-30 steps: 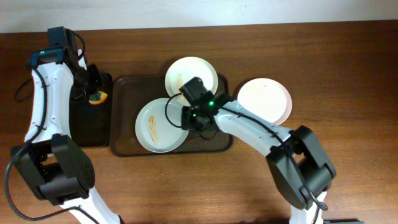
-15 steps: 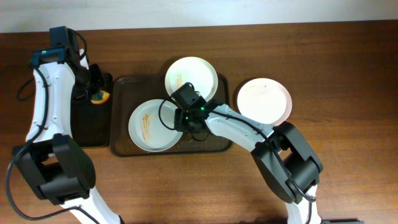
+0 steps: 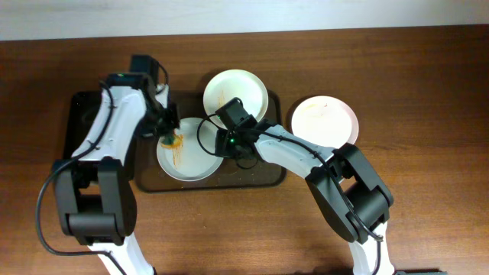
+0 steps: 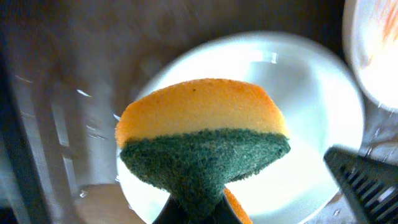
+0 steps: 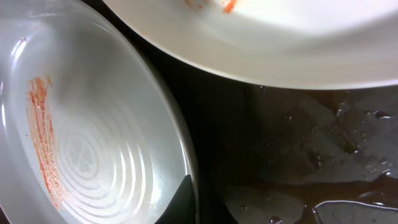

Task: Clean dirty plates on tray and stack at the side
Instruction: 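Scrub the pale blue plate with the sponge in the left gripper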

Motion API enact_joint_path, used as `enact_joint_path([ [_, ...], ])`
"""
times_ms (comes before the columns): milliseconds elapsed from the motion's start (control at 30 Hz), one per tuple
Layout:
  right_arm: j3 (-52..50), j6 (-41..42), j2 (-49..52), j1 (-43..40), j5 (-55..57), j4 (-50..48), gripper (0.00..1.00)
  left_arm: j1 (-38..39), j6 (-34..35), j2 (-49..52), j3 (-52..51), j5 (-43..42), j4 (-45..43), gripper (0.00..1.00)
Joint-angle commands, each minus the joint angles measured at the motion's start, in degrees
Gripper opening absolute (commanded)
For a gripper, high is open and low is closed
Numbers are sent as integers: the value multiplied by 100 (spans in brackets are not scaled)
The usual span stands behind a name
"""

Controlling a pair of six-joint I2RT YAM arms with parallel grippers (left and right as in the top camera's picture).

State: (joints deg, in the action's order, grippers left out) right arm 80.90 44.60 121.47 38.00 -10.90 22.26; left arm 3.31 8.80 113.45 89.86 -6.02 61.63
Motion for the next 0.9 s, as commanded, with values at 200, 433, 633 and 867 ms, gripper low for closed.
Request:
enact_joint_path([
  [200, 76, 28, 109, -15, -140, 2, 4, 118, -586, 4, -1445, -173, -1495, 1],
  [433, 76, 28, 109, -15, -140, 42, 4, 114, -586, 4, -1497, -361, -892, 1],
  [633, 76, 24, 109, -15, -138, 87, 4, 114, -584, 9, -1499, 208, -2616, 1],
  [867, 76, 24, 109, -15, -140, 87, 4, 114, -654, 9, -1497, -203, -1248, 1],
])
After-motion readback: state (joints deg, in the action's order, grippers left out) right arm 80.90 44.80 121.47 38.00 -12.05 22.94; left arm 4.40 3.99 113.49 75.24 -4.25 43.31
